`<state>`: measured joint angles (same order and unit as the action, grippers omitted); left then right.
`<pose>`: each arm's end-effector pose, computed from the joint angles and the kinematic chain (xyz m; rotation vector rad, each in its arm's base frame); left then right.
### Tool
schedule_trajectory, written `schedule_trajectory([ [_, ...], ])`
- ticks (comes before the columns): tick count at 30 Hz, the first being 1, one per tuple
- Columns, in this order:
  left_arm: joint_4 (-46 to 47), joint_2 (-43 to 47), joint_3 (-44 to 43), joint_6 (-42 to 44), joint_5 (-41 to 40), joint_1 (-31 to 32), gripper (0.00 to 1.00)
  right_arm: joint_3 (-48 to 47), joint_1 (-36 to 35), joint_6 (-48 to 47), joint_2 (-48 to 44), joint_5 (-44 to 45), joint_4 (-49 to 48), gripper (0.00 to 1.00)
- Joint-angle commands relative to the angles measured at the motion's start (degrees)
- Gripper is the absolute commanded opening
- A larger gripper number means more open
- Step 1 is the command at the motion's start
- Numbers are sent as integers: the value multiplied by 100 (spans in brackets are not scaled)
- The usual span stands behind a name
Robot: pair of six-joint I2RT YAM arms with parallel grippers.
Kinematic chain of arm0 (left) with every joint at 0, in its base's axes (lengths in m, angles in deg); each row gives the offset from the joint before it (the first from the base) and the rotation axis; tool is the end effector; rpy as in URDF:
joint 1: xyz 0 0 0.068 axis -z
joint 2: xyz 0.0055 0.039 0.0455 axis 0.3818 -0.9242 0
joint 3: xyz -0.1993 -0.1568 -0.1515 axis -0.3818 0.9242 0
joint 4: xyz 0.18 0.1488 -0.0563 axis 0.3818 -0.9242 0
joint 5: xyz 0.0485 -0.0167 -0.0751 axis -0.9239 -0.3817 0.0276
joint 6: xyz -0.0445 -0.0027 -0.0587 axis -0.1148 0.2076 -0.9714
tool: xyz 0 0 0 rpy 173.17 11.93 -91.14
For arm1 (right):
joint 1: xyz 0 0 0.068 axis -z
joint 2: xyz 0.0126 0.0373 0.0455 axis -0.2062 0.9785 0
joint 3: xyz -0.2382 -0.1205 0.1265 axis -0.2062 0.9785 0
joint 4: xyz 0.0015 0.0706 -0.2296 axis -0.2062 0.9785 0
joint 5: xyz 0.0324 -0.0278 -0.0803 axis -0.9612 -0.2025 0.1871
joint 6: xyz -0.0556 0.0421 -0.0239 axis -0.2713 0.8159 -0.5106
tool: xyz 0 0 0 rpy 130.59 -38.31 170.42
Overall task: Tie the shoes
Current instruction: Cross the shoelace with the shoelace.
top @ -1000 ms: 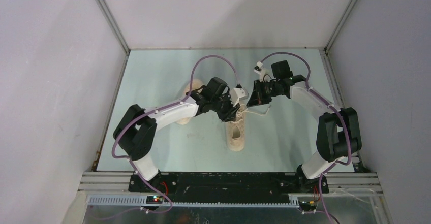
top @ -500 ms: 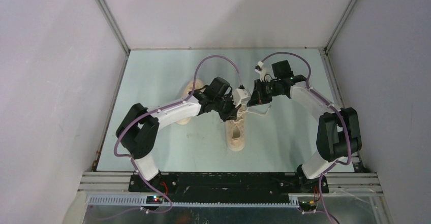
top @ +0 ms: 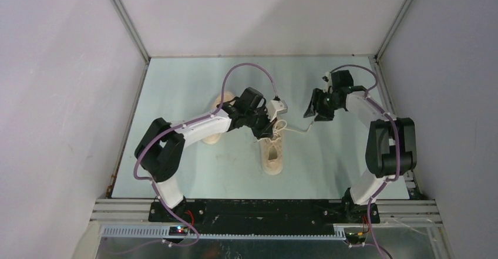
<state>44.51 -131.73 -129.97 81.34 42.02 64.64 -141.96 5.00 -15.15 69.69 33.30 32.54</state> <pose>0.2582 -0.2736 0.2369 1.3540 2.0430 -0.8215 0.3300 0.0665 0.2312 0.1127 2.6551 0.7330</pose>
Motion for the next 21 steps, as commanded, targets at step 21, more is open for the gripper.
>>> schedule_trajectory([
  [21, -119, 100, -112, 69, 39, -37, 3, 102, -277, 2384, 1488, 811, 388, 39],
])
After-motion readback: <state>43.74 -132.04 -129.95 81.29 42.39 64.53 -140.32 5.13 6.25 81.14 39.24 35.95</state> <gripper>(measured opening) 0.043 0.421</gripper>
